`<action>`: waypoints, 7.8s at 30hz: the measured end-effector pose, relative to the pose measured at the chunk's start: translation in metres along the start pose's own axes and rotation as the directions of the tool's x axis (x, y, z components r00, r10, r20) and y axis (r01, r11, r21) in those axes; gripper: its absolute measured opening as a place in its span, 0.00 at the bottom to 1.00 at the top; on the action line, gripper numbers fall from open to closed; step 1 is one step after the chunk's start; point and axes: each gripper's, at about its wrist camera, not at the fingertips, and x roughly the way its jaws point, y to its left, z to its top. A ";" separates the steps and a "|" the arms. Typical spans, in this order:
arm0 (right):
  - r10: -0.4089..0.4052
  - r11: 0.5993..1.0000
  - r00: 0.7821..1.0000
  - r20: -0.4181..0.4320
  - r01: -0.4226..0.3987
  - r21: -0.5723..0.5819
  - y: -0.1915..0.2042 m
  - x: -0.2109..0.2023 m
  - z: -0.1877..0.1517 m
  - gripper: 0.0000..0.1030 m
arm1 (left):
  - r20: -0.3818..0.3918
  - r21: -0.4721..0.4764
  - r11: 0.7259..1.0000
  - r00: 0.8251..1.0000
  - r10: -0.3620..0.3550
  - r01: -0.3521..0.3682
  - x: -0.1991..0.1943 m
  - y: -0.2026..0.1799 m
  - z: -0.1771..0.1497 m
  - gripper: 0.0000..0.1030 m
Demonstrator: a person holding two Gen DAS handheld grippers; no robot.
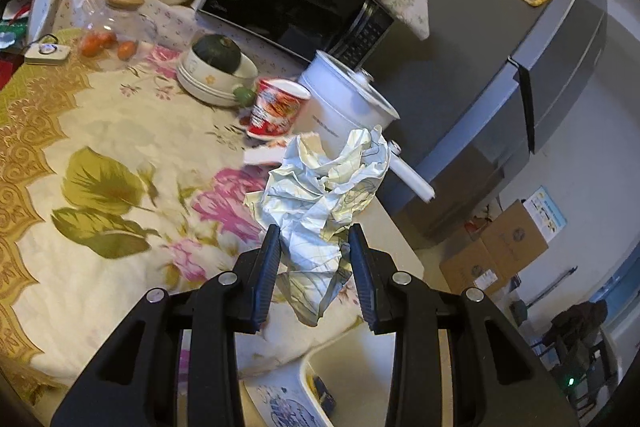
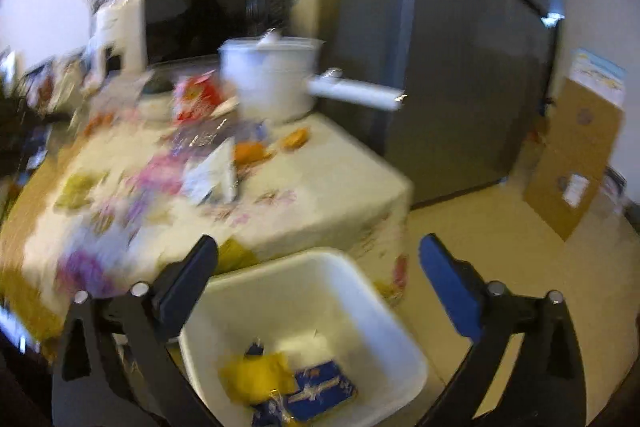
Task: Collect trash
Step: 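Lower both held items over the white bin and open both grippers, then grasp the white paper wrapper with the right gripper and lift it, then grasp the white tissue with the left gripper while the right gripper holds the paper wrapper, then carry the tissue and paper wrapper over the white bin and open both grippers, then reach the left gripper to the large orange peel and grasp it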
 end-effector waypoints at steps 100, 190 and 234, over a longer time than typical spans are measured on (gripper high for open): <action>0.534 0.841 0.776 -0.334 -0.529 0.115 0.117 0.155 0.101 0.07 | -0.103 -0.195 0.971 0.987 0.122 -0.140 0.016 0.052 0.005 0.93; 0.080 0.985 0.977 -0.196 -0.047 0.168 -0.045 0.029 -0.005 0.93 | -0.135 0.185 0.983 0.990 0.031 -0.005 0.061 -0.078 -0.045 0.30; -0.153 0.973 0.953 -0.263 0.192 0.130 -0.054 0.060 0.002 0.93 | -0.422 0.216 0.971 0.907 -0.004 0.105 0.109 -0.095 -0.100 0.71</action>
